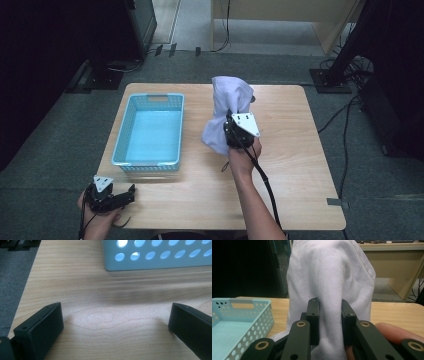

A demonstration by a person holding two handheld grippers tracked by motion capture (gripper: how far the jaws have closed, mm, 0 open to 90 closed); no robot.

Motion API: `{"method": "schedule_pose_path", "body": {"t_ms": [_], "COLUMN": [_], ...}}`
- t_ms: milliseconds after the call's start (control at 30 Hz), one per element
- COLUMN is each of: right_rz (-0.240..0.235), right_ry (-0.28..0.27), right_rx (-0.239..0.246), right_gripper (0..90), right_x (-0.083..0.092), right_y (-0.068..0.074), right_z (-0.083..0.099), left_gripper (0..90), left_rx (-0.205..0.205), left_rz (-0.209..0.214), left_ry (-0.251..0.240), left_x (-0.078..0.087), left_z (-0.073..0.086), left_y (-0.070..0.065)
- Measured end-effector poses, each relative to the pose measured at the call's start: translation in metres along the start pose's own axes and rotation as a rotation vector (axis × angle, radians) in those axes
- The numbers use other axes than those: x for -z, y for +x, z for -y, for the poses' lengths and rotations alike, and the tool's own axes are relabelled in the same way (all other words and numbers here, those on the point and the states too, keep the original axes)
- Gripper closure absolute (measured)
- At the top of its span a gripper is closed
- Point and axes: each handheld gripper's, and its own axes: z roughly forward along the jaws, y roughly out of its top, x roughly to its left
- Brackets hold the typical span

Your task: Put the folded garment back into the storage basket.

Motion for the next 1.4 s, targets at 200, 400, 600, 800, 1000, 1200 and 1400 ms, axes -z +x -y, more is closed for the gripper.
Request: {"method": "schedule_pose_path", "body": {"t_ms": [200,400,600,800,1000,1200,1400], "right_rz": [-0.007,-0.012,-0.016,-0.027,-0.034,-0.041,-0.05], "right_ry": [-0.005,-0.006,-0.004,-0.006,-0.006,-0.007,-0.008], "right_rx": [0.004,0.01,0.016,0.019,0.021,0.028,0.029], "right_gripper": [75.4,75.3,75.3,75.3,75.3,75.3,75.3], "right_x": [-0.001,-0.002,-0.004,-0.005,-0.006,-0.007,-0.008], "right_y": [0.005,0.01,0.017,0.023,0.029,0.035,0.041], "right_z": [-0.002,-0.003,-0.003,-0.003,-0.004,-0.005,-0.007], "left_gripper": [0.0,0.0,0.0,0.0,0.0,0.0,0.0], "left_rx": [0.0,0.001,0.0,0.0,0.0,0.0,-0.001], "left_rz": [0.0,0.0,0.001,0.0,0.001,0.001,0.002], "left_ry": [0.002,0.002,0.0,0.001,0.001,0.001,0.0], "left_x": [0.0,0.0,0.0,0.0,0.0,0.0,0.0], "left_z": [0.0,0.0,0.0,0.0,0.0,0.0,0.0], "left_y": [0.0,0.0,0.0,0.0,0.0,0.0,0.0]}}
